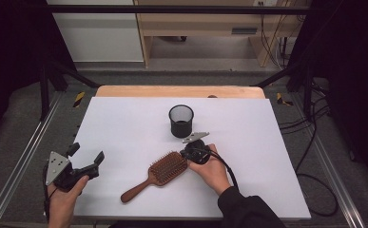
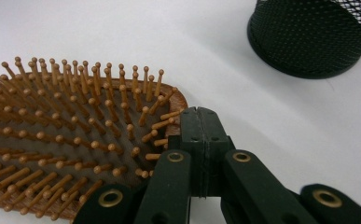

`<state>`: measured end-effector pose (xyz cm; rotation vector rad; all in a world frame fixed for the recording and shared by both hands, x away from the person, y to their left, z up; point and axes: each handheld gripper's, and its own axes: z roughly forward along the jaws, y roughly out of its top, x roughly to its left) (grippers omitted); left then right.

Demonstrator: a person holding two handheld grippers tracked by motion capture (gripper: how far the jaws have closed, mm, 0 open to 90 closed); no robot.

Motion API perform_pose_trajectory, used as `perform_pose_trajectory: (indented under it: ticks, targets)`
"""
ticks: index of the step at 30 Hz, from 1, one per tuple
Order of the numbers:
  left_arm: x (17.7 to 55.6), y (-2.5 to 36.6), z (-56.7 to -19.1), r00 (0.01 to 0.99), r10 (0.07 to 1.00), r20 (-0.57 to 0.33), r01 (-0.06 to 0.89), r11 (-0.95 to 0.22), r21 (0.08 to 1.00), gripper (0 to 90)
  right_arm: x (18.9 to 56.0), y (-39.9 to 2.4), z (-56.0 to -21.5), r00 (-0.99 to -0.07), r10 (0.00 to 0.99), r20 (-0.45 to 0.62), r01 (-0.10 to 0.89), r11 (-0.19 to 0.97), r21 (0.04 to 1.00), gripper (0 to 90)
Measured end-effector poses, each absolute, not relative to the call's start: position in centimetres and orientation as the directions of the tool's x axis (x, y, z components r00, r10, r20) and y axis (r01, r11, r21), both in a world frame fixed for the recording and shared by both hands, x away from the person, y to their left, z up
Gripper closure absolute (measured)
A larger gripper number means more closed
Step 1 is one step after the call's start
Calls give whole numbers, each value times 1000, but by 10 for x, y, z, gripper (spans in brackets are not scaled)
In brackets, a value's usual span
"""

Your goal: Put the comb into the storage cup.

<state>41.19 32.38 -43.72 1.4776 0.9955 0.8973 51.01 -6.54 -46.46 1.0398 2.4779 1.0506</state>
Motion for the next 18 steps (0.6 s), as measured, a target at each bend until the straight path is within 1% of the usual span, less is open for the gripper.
perform_pose_trajectory:
  ticks: [5,18]
  targets:
    - [412,323,-437,365,931,19,113,-64,992,67,508,-63,-464,-719,694,32,508,493,707,900]
    - [412,322,-437,368,929,29,110,-75,991,67,506,-66,-465,-719,693,53,514,478,713,900]
